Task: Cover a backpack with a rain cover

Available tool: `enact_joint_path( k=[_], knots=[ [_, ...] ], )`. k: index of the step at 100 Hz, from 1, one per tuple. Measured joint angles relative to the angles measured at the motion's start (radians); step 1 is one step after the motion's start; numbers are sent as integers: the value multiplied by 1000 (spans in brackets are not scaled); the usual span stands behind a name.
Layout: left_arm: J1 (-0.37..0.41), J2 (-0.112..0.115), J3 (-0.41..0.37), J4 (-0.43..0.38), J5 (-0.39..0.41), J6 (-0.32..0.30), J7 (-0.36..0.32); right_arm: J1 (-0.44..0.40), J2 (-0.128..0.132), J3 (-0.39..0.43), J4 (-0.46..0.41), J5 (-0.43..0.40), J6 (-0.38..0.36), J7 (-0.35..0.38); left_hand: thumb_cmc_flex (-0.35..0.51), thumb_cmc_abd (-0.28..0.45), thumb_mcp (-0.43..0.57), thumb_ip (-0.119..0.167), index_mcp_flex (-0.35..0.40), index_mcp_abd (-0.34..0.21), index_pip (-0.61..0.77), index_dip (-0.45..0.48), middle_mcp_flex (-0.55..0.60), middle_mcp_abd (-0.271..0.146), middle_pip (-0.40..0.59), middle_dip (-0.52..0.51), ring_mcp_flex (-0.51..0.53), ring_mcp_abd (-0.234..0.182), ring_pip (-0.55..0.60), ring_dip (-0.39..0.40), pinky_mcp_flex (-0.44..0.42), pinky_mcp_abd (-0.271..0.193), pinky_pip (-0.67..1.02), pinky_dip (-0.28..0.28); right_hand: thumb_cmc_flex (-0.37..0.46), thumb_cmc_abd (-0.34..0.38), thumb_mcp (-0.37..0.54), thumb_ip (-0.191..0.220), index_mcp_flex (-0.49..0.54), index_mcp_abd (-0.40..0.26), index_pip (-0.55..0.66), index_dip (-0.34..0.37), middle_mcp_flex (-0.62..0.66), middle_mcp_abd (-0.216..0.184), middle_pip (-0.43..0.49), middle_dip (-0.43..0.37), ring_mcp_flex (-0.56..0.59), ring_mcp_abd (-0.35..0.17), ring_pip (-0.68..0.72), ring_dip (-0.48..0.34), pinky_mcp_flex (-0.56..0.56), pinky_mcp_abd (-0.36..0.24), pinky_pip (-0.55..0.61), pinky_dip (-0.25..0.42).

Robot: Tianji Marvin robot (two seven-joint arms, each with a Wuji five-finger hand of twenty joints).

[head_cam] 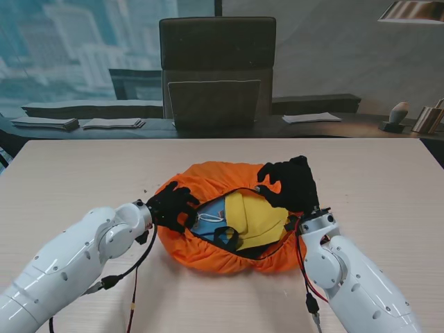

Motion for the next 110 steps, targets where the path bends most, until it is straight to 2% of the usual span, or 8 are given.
enact_joint_path(
  k=[20, 41, 49, 58, 63, 78, 94, 110],
  knots=[
    [131, 4, -204, -121, 195, 60, -40, 0, 1, -1, 8, 7, 4, 12, -1, -4, 91, 10, 18, 100, 42, 9, 15, -2, 28, -11, 1, 0, 51, -5, 18, 0, 0, 11, 0, 9, 0, 0, 0, 2, -1, -15, -12, 0, -2, -8, -3, 0, -2, 0, -11, -2, -10, -4],
    [231, 19, -323, -172, 194, 137, -19, 2, 1, -12, 19, 23, 9, 16, -2, -16, 117, 25, 18, 108, 51, 14, 38, 7, 35, -11, 1, 0, 92, -9, 13, 0, 54, 37, 0, 27, -35, 0, -81, 17, -35, -54, -100, 1, -71, -59, -62, -5, -74, -23, -24, -4, -27, -13],
    [245, 24, -329, -171, 155, 143, 4, 1, 1, -13, 19, 32, 8, 36, -31, -8, 105, 26, -22, 117, 7, -14, 37, 29, 37, -12, 1, 1, 94, -10, 4, 1, 100, 38, -23, 61, -28, 1, -92, 50, -103, -115, -175, 1, -126, -131, -105, -14, -137, -48, -42, -12, -52, -25],
    [264, 23, -353, -183, 107, 126, -9, -9, 0, -2, 7, 75, -1, 101, -186, 48, -14, 27, -328, 209, -203, -166, -15, 78, -68, -73, 0, 18, 70, -36, 0, 2, 122, 20, -98, 119, -38, 80, -120, 90, -253, -139, -263, 2, -192, -188, -165, -24, -235, -78, -59, -25, -86, -51],
    [286, 19, -382, -207, 27, 120, -32, -23, -2, 16, -13, 120, -17, 151, -186, 61, -107, 27, -401, 228, -325, -274, -28, 98, -143, -93, 0, 24, 40, -39, -2, 3, 125, 20, -115, 146, -67, 104, -147, 115, -312, -127, -313, 3, -221, -206, -179, -26, -283, -99, -71, -33, -111, -62],
    [340, -4, -408, -242, -281, 116, 112, -82, -4, 72, -91, 266, -64, 285, -183, 120, -287, 48, -420, 239, -557, -449, -68, 112, -245, -94, -2, 26, -17, -40, -2, 11, 139, 25, -137, 208, -182, 110, -245, 138, -414, -185, -404, 5, -356, -261, -237, -49, -449, -177, -101, -56, -190, -114],
    [362, -44, -392, -260, -388, 74, 212, -164, -3, 119, -219, 637, -34, 509, -168, 143, -326, 67, -420, 255, -619, -476, -80, 124, -277, -94, -14, 27, -34, -40, -4, 12, 148, 26, -179, 233, -206, 109, -334, 154, -448, -273, -491, 4, -454, -295, -299, -68, -576, -234, -126, -85, -290, -181],
    [402, -52, -385, -341, -331, 81, 150, -195, -3, 120, -262, 603, 22, 483, -109, 94, -328, 68, -420, 266, -653, -497, -93, 124, -309, -94, -16, 27, -63, -48, -8, 12, 148, 20, -187, 234, -206, 109, -361, 161, -447, -293, -501, 3, -466, -305, -340, -74, -600, -253, -131, -92, -315, -197]
  ],
)
